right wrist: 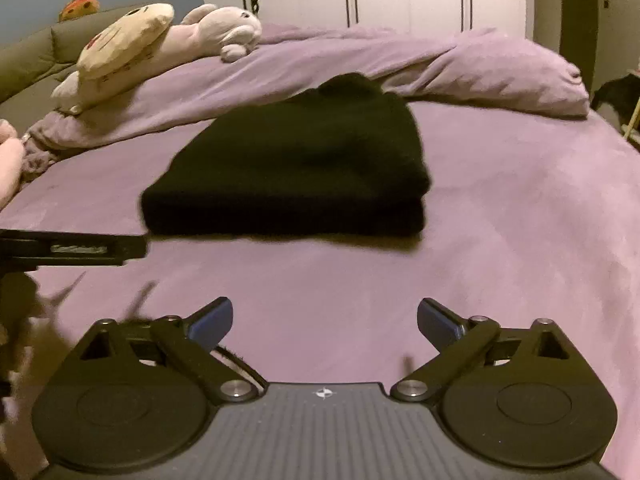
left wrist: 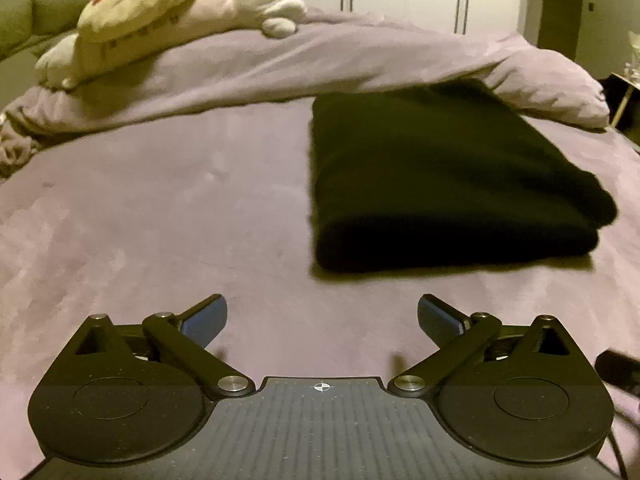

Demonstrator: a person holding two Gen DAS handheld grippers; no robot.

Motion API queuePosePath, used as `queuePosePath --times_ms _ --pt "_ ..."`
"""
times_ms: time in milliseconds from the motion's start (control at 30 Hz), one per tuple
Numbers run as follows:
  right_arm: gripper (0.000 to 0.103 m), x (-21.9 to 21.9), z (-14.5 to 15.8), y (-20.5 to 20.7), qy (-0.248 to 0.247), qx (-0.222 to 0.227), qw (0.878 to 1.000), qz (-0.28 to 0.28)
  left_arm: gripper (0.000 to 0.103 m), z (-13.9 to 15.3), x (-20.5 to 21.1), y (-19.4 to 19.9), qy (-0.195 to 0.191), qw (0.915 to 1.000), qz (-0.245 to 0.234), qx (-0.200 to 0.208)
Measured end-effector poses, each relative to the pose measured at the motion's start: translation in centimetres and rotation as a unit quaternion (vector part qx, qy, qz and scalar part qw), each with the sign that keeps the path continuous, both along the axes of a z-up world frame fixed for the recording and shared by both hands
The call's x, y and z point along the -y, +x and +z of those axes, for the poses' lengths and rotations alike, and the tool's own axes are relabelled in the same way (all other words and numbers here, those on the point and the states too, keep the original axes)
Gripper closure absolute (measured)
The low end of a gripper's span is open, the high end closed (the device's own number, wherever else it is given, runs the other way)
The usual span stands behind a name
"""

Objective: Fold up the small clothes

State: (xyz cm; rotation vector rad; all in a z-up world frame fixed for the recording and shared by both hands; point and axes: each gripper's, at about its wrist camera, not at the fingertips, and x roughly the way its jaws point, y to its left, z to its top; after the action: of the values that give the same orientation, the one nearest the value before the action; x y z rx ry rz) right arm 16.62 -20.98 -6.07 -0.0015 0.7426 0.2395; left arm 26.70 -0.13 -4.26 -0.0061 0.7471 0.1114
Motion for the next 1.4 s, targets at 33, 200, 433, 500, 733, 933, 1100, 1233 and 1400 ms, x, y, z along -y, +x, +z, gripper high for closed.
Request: queuePosePath --times_ms 33,200,433,500,733,933,1100,1233,1400 --pt "0.004 -0.3 0.2 0.0 -0.005 -0.005 1.0 -0.003 0.0 0.2 0.1 -0.3 0.0 1.0 0.0 0.002" --pt "0.004 -1.0 1.0 0.1 -0.038 -0.001 0.999 -0.028 0.0 1.2 0.5 -1.0 -0.016 0.9999 0.004 -0.002" --pt "0.004 -1.2 1.7 0.9 -0.046 0.008 0.998 -0.045 0.0 2.0 1.2 -1.4 -0.012 0.9999 0.003 0.008" --pt "0.004 -1.5 1.7 1.3 -0.054 0.005 0.998 -0.041 0.0 1.9 1.3 -1.4 -0.014 0.9999 0.003 0.007" --pt "0.004 -2.1 1.7 1.5 -0.054 0.007 0.998 -0.031 0.0 1.9 1.5 -1.4 -0.005 1.0 -0.004 0.007" --pt "0.004 -2.2 1.8 1.6 -0.054 0.007 0.998 -0.032 0.0 1.8 1.6 -1.3 -0.004 1.0 -0.002 0.001" --pt "0.004 -2.4 1.8 1.5 -0.054 0.009 0.998 -0.032 0.0 1.9 1.4 -1.1 -0.01 0.9999 -0.001 -0.004" --pt "0.004 -2.3 1.7 1.5 -0.054 0.008 0.998 -0.033 0.0 2.0 1.5 -1.2 -0.005 1.0 -0.002 -0.003" --pt "0.004 -2.1 1.8 1.5 -0.055 0.01 0.998 -0.033 0.0 2.0 1.8 -1.5 -0.008 1.0 -0.004 -0.003"
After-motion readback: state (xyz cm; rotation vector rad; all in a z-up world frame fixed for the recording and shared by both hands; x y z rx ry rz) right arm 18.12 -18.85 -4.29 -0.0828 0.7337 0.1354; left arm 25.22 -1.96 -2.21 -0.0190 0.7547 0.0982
